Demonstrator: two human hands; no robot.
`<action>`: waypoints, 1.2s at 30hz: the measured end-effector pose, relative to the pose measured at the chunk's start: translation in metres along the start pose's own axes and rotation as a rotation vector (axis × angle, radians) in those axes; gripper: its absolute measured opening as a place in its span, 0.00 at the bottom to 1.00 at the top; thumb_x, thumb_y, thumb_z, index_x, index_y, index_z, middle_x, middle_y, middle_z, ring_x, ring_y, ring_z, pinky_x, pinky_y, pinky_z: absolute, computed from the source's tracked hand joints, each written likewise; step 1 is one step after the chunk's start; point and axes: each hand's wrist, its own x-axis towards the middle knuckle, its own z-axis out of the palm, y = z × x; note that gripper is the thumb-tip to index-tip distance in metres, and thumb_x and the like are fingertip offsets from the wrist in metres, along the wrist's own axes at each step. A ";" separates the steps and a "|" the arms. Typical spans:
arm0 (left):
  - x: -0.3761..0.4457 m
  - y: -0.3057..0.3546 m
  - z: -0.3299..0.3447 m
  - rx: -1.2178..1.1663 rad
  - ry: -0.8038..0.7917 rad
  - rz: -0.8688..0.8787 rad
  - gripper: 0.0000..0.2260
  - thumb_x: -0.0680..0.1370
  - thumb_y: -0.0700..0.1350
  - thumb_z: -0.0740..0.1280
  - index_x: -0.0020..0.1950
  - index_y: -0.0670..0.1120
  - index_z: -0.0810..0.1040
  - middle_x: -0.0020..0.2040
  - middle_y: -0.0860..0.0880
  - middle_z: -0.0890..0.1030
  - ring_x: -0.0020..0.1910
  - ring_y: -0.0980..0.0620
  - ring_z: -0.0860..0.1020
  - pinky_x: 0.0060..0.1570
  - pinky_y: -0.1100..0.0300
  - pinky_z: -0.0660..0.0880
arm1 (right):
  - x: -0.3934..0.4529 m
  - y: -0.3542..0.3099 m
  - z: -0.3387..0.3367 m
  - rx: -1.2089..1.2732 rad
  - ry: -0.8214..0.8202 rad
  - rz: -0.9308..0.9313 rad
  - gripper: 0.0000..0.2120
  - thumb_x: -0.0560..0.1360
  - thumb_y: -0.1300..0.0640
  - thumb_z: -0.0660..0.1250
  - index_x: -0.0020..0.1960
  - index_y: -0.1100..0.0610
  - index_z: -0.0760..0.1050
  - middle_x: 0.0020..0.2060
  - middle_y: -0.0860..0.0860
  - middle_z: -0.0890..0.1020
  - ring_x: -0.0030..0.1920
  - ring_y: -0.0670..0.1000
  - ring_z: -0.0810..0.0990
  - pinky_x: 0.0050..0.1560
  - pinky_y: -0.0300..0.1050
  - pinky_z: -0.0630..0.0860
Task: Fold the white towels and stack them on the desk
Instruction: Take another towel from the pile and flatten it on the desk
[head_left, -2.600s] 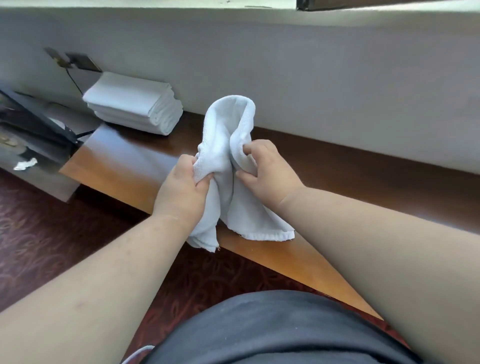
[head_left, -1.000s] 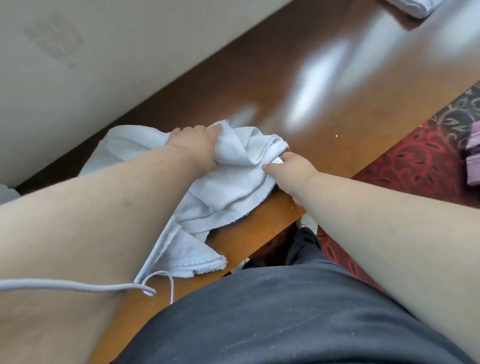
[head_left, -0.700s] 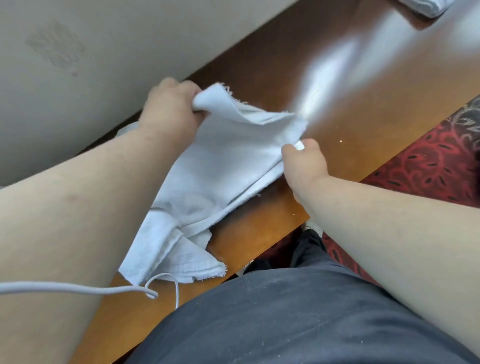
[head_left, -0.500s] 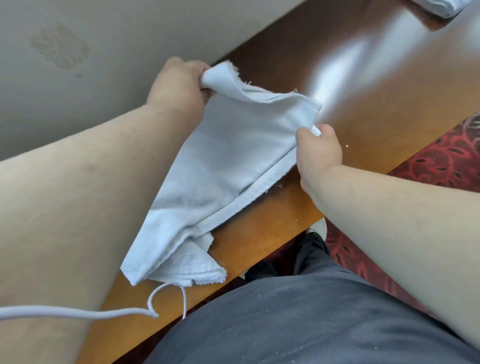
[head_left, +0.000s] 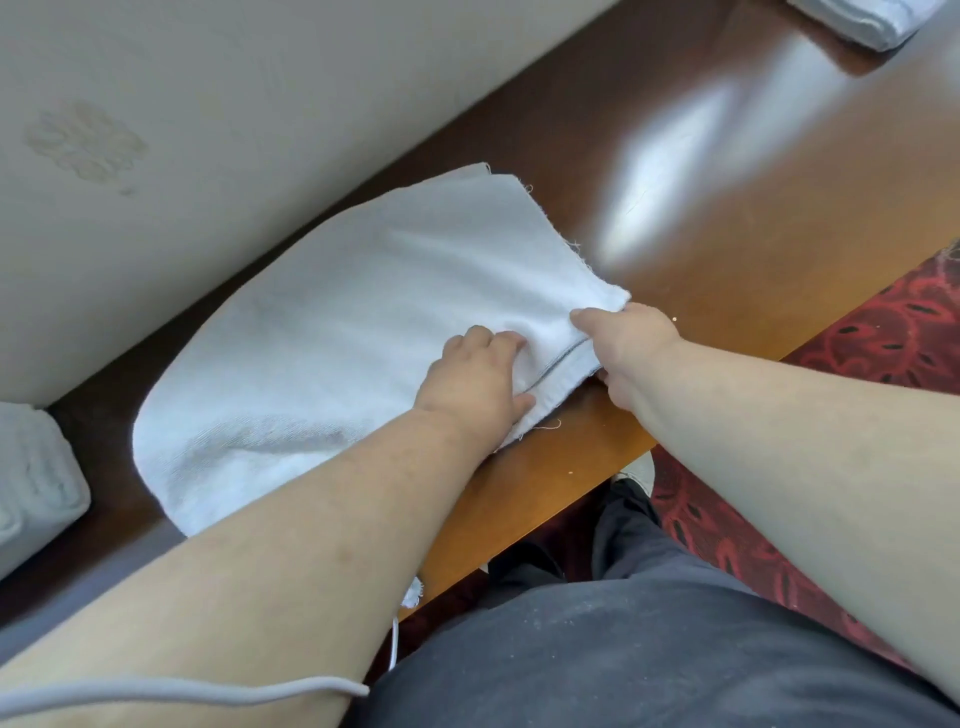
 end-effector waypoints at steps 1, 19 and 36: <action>0.004 0.005 -0.001 -0.014 0.012 -0.017 0.26 0.76 0.55 0.68 0.73 0.53 0.65 0.65 0.48 0.68 0.65 0.46 0.66 0.61 0.52 0.70 | 0.003 -0.004 -0.004 0.002 -0.008 -0.040 0.10 0.74 0.53 0.72 0.53 0.53 0.78 0.47 0.53 0.83 0.48 0.58 0.82 0.54 0.55 0.81; 0.098 0.127 -0.016 0.101 0.122 0.088 0.19 0.79 0.54 0.64 0.67 0.49 0.70 0.61 0.47 0.70 0.62 0.45 0.68 0.54 0.52 0.73 | 0.071 -0.024 -0.102 -0.032 -0.009 -0.131 0.06 0.73 0.59 0.69 0.48 0.51 0.77 0.43 0.51 0.83 0.41 0.50 0.85 0.45 0.48 0.84; 0.084 0.134 -0.007 0.019 0.106 0.112 0.13 0.76 0.43 0.58 0.59 0.51 0.74 0.52 0.48 0.72 0.52 0.45 0.72 0.43 0.52 0.72 | 0.087 -0.036 -0.117 0.168 -0.175 0.060 0.10 0.76 0.48 0.65 0.53 0.51 0.79 0.47 0.51 0.86 0.33 0.46 0.86 0.31 0.39 0.80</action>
